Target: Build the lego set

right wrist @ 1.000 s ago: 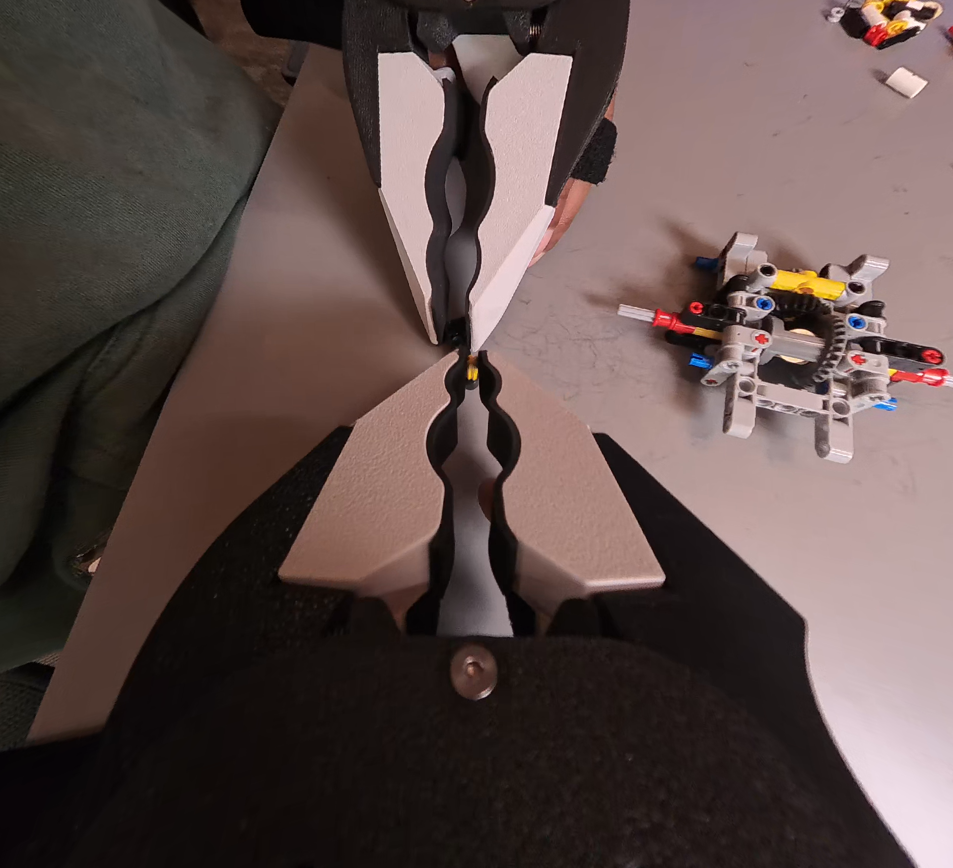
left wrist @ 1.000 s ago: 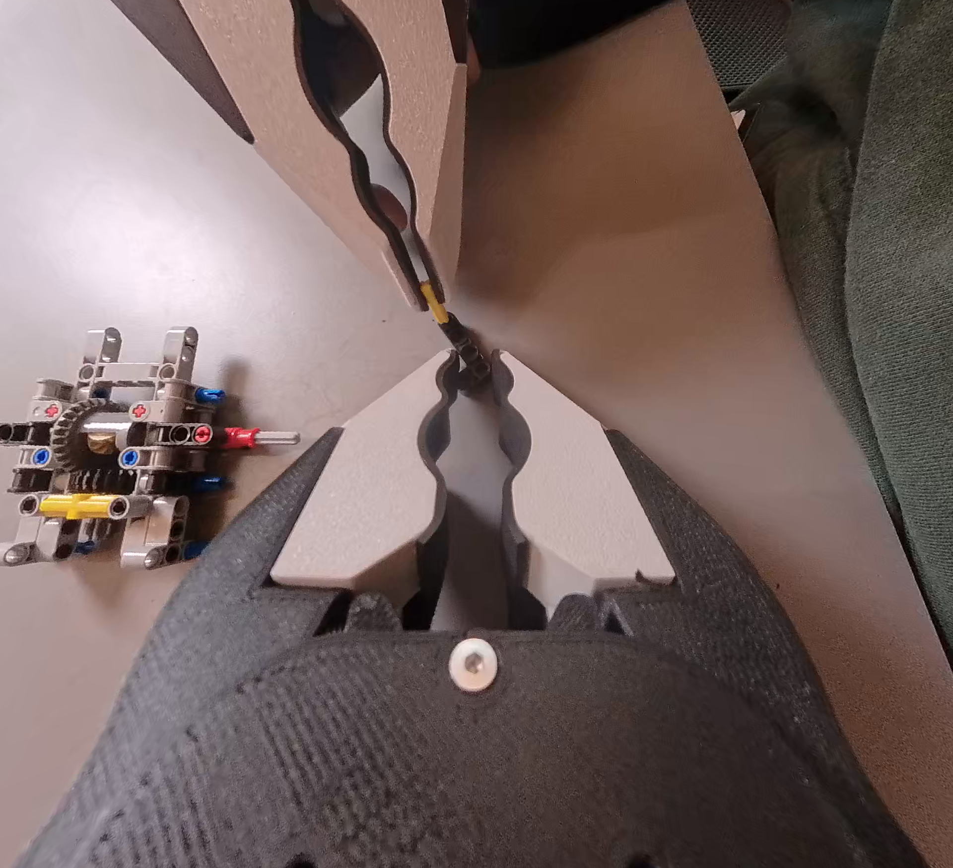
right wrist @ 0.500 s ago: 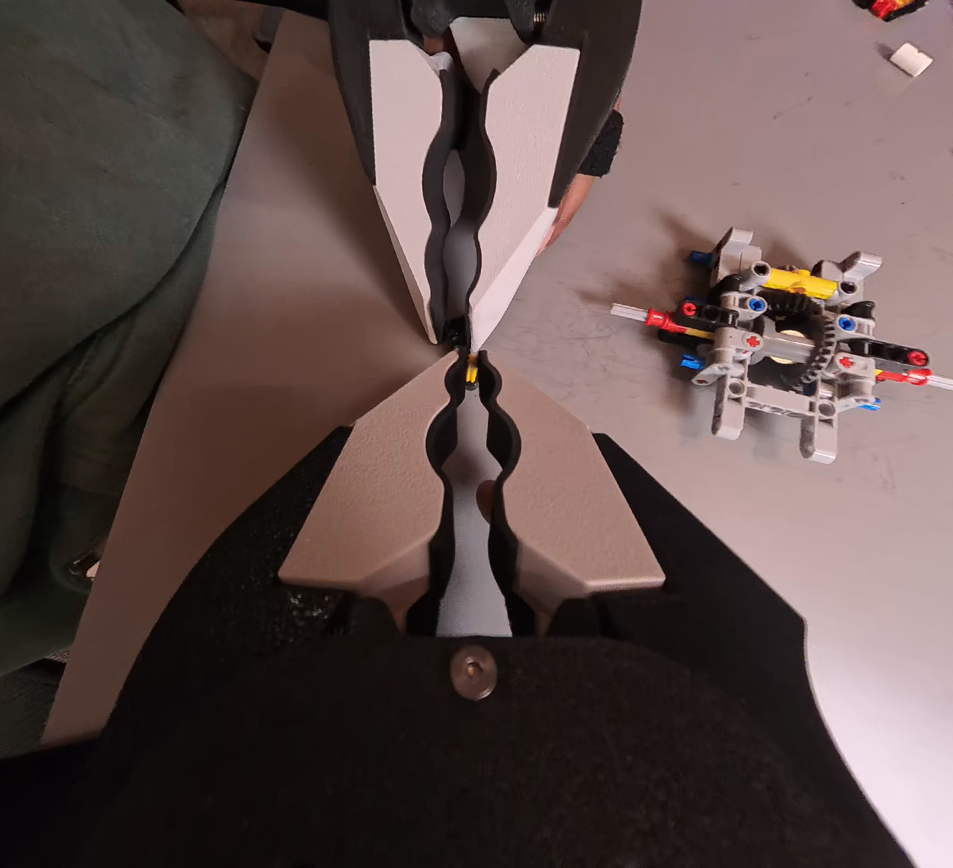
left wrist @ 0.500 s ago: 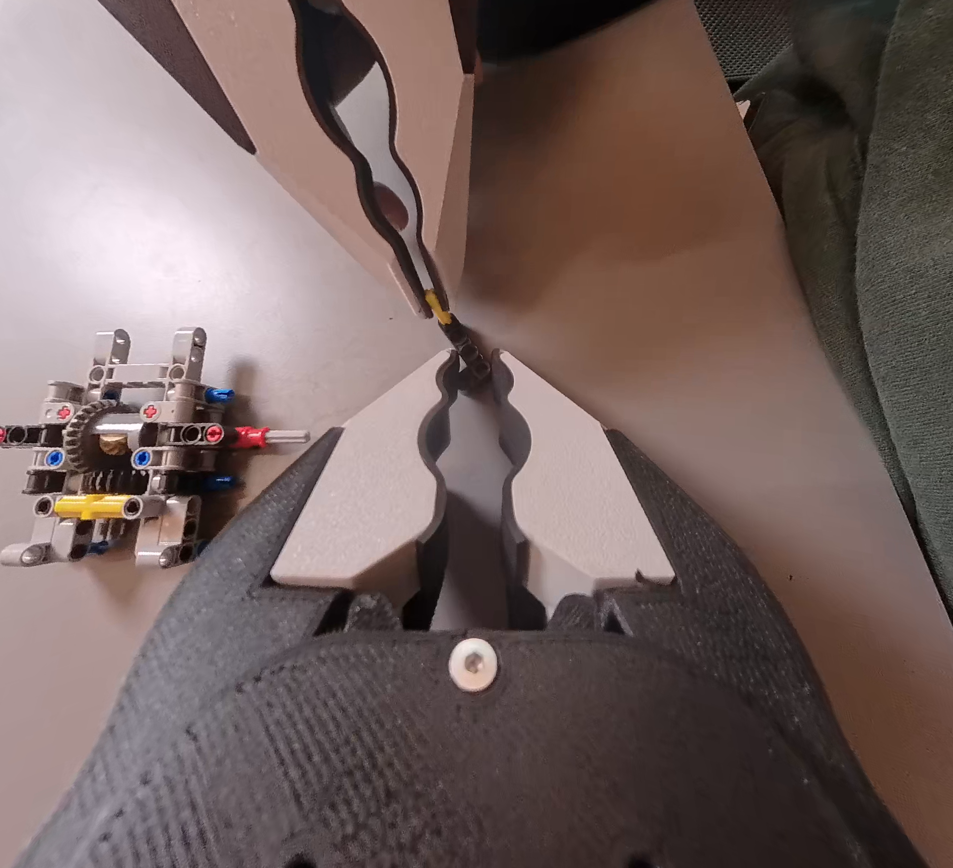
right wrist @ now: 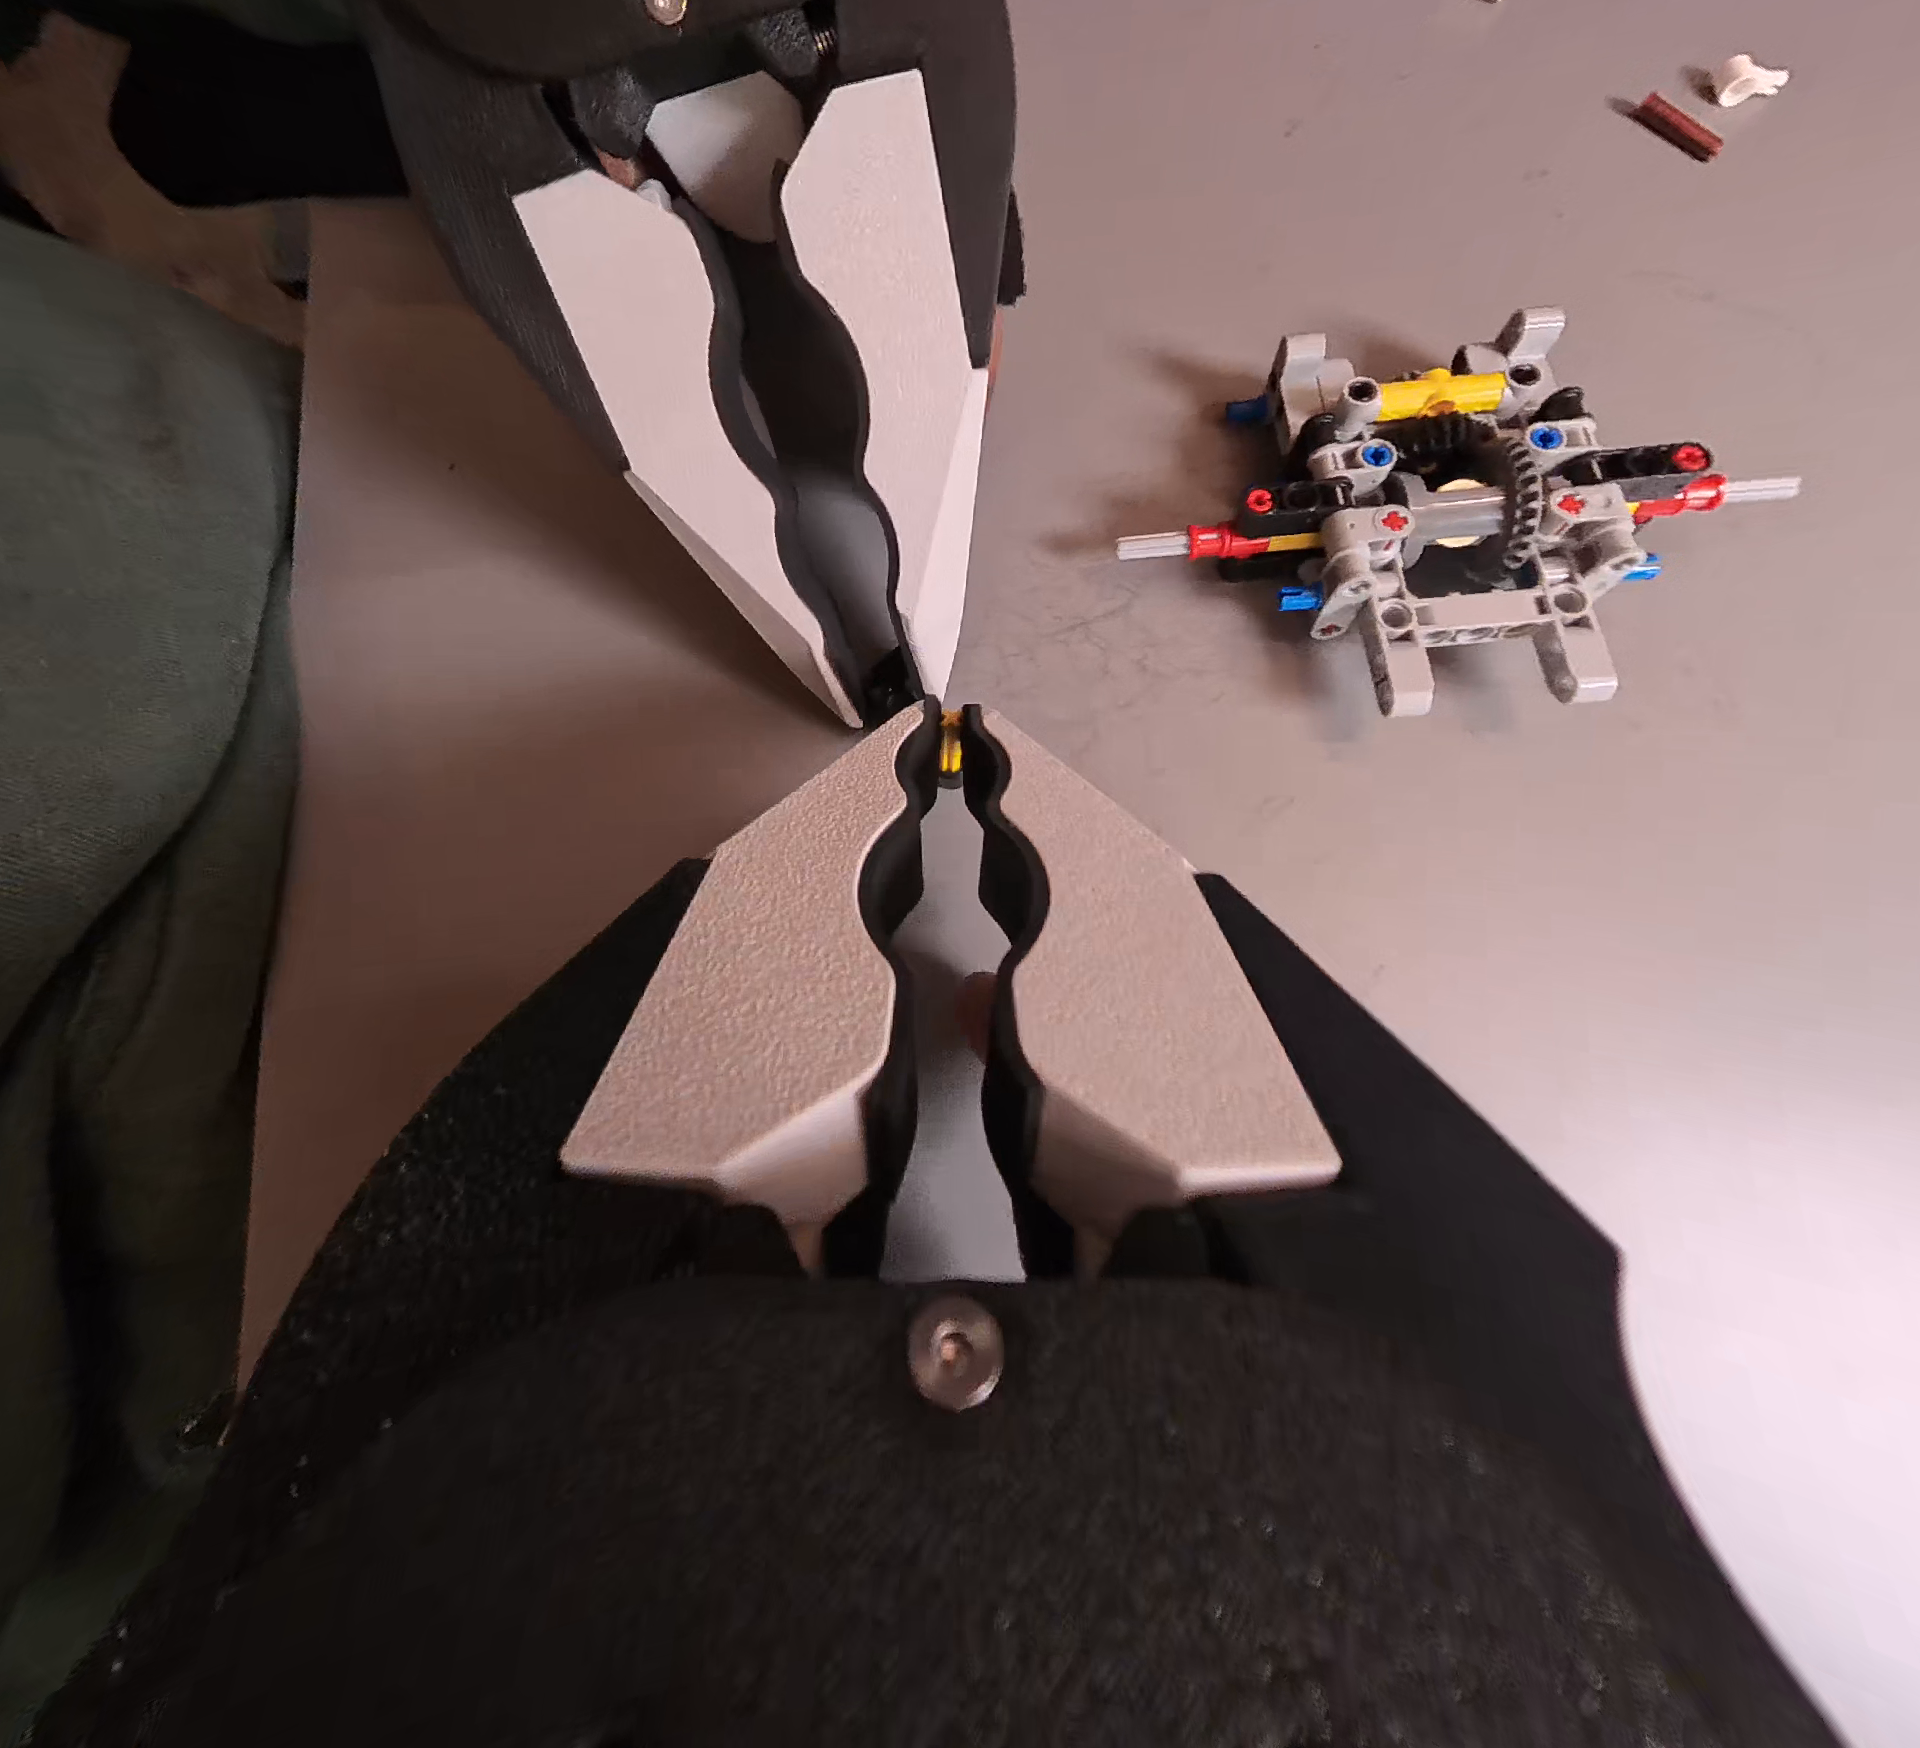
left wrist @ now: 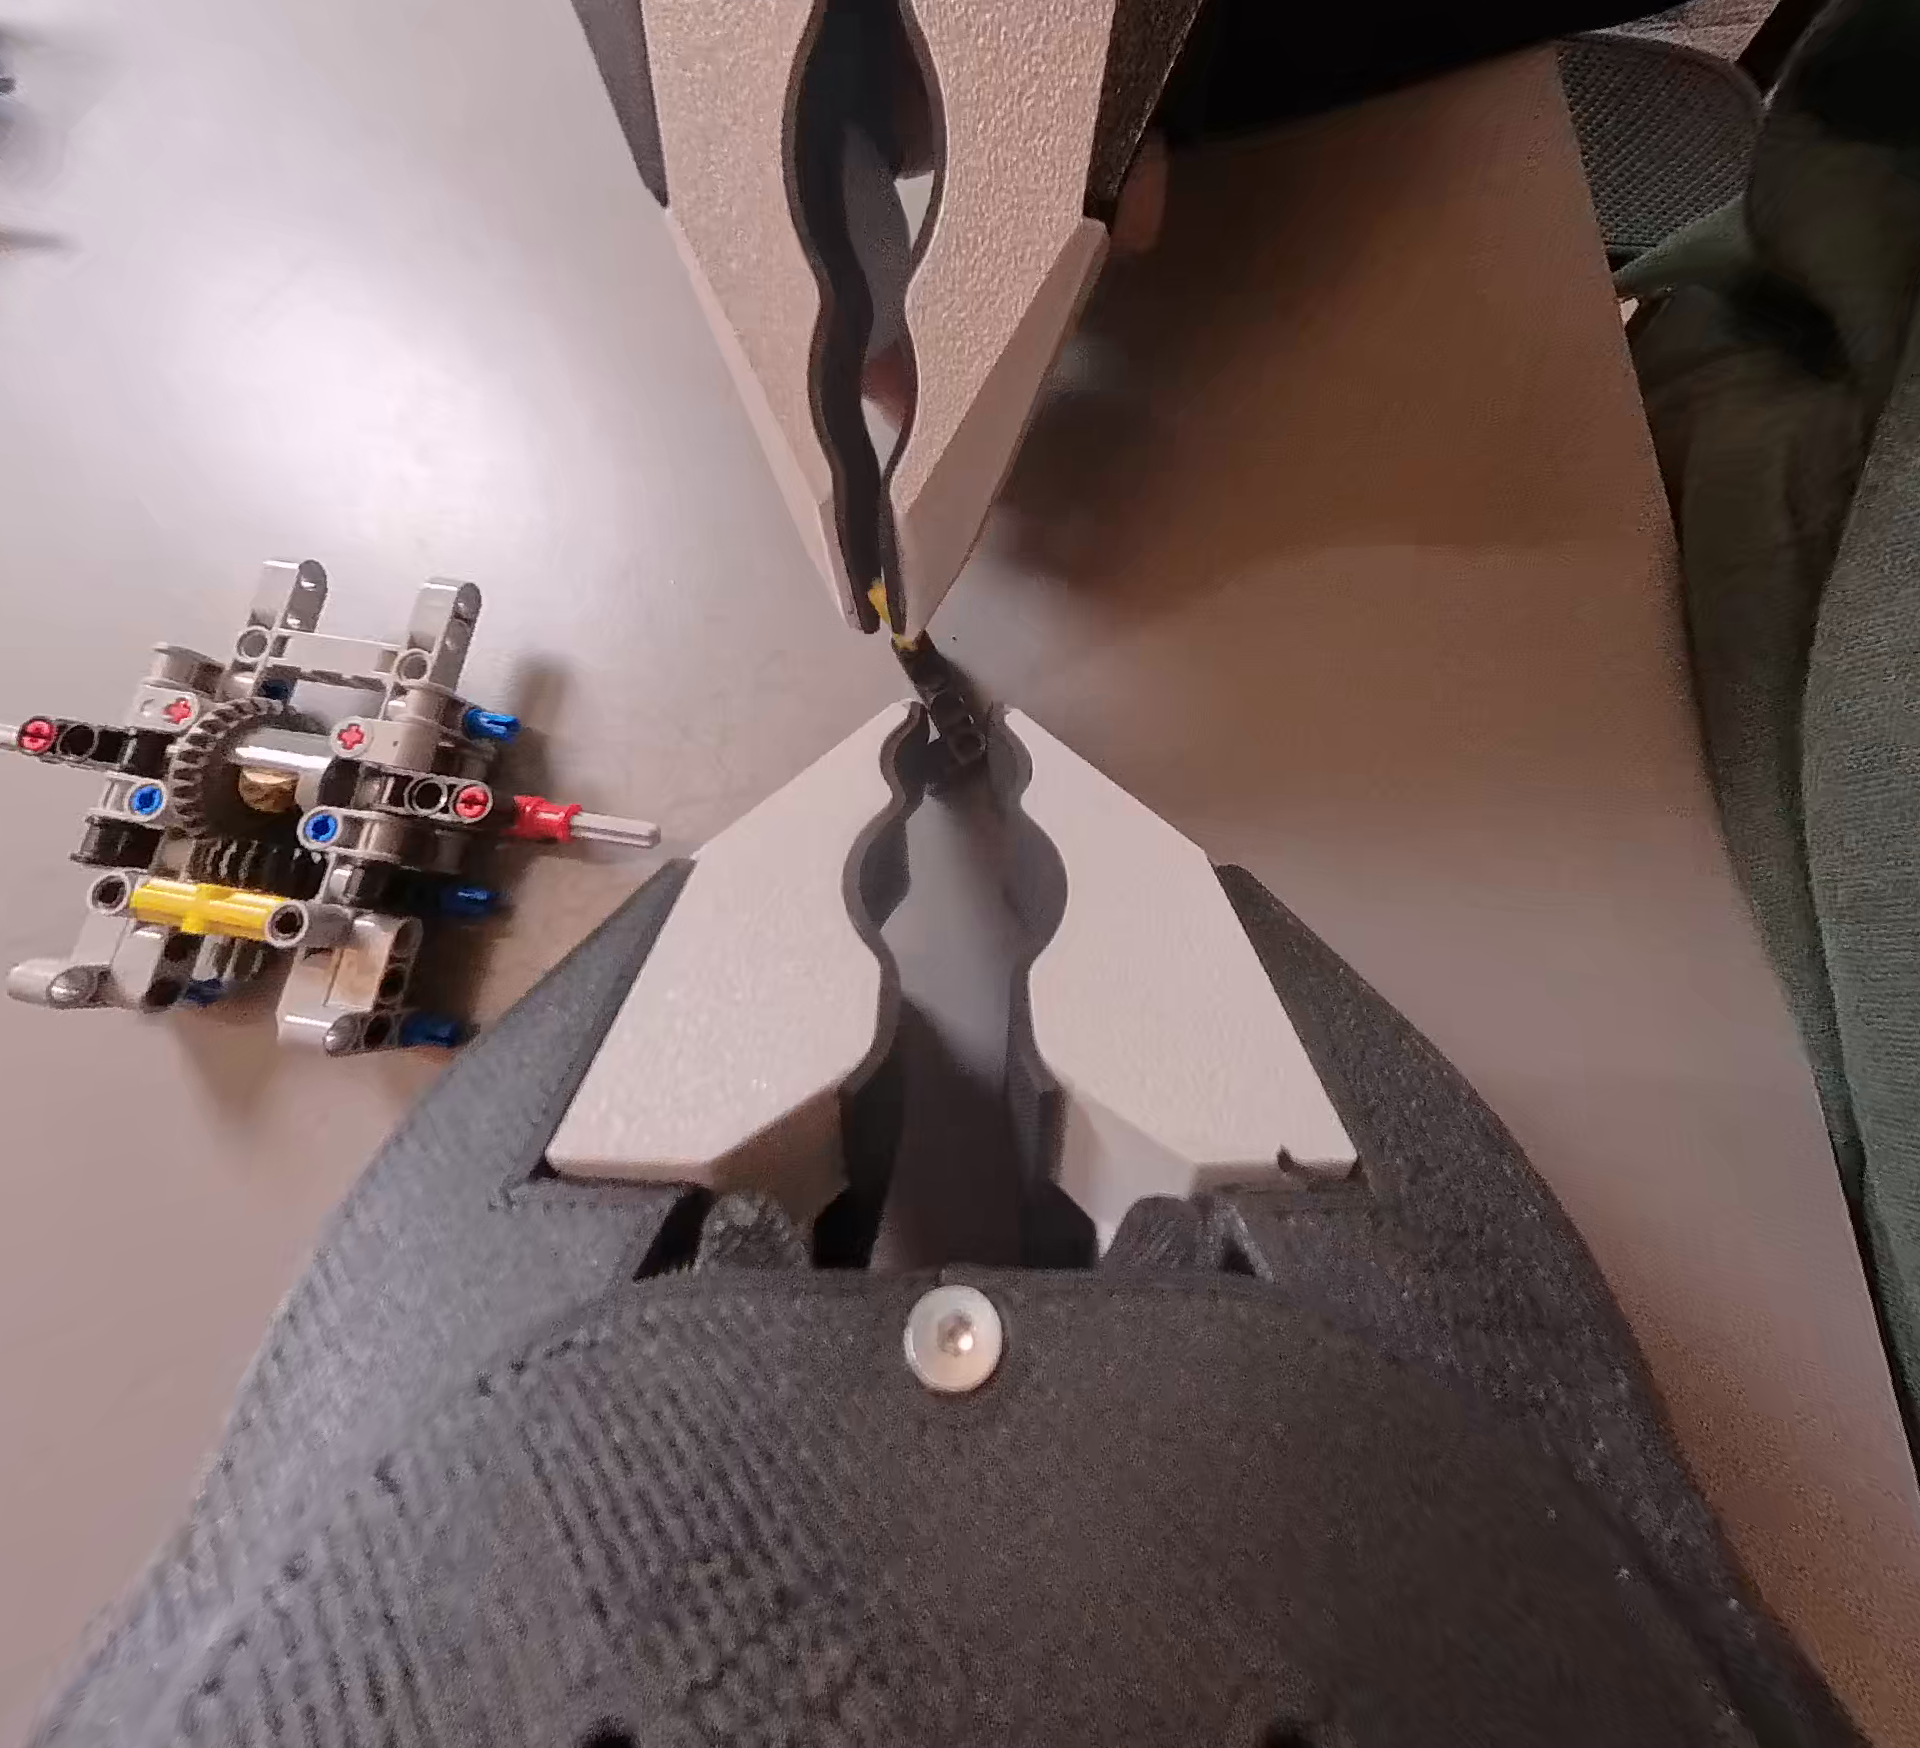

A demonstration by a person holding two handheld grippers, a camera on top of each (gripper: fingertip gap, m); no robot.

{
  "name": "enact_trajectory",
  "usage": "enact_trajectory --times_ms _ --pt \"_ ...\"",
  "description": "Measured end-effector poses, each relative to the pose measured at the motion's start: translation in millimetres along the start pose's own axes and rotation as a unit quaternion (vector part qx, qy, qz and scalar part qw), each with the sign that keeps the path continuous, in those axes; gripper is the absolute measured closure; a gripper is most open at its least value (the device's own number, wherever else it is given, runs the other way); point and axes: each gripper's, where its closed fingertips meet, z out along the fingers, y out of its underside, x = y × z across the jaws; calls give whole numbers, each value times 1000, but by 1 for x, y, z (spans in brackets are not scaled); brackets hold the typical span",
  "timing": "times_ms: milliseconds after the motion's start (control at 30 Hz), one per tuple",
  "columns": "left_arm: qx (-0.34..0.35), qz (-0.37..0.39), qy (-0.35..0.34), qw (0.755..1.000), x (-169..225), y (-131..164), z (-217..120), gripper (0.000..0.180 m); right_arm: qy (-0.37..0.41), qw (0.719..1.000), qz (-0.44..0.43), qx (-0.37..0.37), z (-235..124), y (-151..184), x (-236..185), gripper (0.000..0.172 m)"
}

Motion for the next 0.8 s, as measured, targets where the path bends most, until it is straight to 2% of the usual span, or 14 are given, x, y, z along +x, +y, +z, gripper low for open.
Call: enact_trajectory --times_ms 33,533,633,800 --pt "0 -3 -1 1000 0 0 0 171 2 1000 2 3 0 0 0 169" --pt "-3 -10 -4 1000 -1 0 0 171 24 998 -19 -55 4 8 0 169" --pt "-3 -7 0 1000 -1 1 0 171 14 999 -16 -48 5 7 -1 169" --pt "-11 1 11 1000 -1 1 -1 171 -3 993 -118 -7 -7 1 -10 137"
